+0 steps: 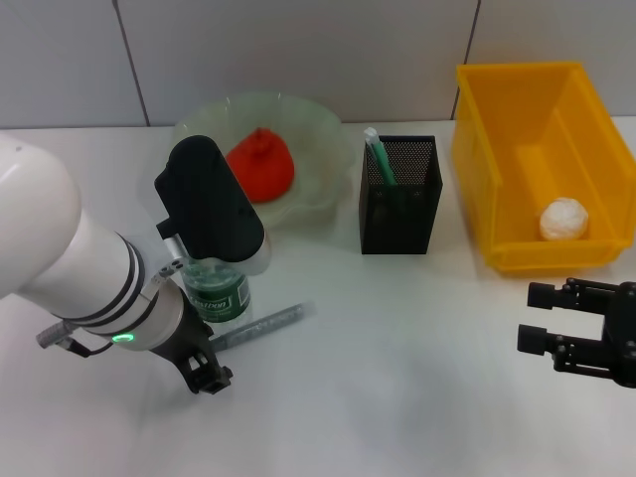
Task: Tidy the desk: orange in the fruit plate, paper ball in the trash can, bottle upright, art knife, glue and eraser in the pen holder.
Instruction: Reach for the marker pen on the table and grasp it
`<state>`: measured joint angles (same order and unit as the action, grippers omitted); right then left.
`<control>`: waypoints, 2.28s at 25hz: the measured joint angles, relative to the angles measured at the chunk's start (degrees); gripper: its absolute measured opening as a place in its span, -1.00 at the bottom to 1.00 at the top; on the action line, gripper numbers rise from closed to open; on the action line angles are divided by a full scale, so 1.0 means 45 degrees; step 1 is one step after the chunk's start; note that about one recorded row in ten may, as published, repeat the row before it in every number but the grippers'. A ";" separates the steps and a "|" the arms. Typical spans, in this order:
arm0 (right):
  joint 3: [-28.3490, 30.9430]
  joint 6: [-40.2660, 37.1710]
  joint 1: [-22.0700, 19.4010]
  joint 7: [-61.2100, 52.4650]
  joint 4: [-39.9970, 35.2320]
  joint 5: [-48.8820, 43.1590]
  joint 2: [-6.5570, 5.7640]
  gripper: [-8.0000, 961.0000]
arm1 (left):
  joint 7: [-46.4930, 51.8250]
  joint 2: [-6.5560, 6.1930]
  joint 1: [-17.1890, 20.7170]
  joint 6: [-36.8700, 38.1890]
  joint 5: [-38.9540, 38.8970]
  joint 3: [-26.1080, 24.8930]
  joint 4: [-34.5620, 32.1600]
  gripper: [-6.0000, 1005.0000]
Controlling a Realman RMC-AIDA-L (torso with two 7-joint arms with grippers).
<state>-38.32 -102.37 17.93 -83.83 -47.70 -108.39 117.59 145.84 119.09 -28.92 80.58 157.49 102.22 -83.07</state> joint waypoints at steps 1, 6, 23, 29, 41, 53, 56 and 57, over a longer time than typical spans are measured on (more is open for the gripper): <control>0.0000 0.0000 0.0000 0.0000 0.0006 -0.0002 0.0001 0.40 | 0.0000 0.0000 0.0000 0.0000 0.0000 0.0000 0.0000 0.11; -0.0002 0.0009 -0.0004 0.0025 0.0026 -0.0011 0.0002 0.40 | -0.0076 -0.0001 -0.0156 -0.0166 0.0008 -0.0056 0.0353 0.05; -0.0020 0.0081 0.0024 0.0083 0.0215 -0.0016 0.0012 0.40 | -0.0180 -0.0001 -0.0584 -0.0540 0.0121 -0.0371 0.1346 0.03; -0.0001 0.0095 0.0036 0.0123 0.0214 -0.0016 0.0004 0.40 | -0.0209 0.0000 -0.0625 -0.0544 0.0119 -0.0373 0.1373 0.02; -0.0015 0.0107 0.0082 0.0134 0.0227 -0.0016 0.0001 0.40 | -0.0298 -0.0001 -0.0816 -0.0555 0.0104 -0.0374 0.1692 -0.23; -0.0059 0.0231 0.0165 0.0134 0.0338 -0.0015 -0.0016 0.40 | -0.0319 0.0016 -0.1134 -0.0575 0.0054 -0.0392 0.2214 -0.29; -0.0049 0.0238 0.0186 0.0134 0.0362 -0.0015 -0.0033 0.40 | -0.0323 0.0019 -0.1137 -0.0601 0.0055 -0.0392 0.2214 -0.30; -0.0043 0.0254 0.0199 0.0134 0.0365 -0.0014 -0.0035 0.40 | -0.0334 0.0019 -0.1137 -0.0653 0.0059 -0.0392 0.2227 -0.31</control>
<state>-38.52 -101.22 18.82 -83.23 -46.05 -108.46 117.43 144.33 119.18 -34.03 77.64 157.76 100.45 -73.05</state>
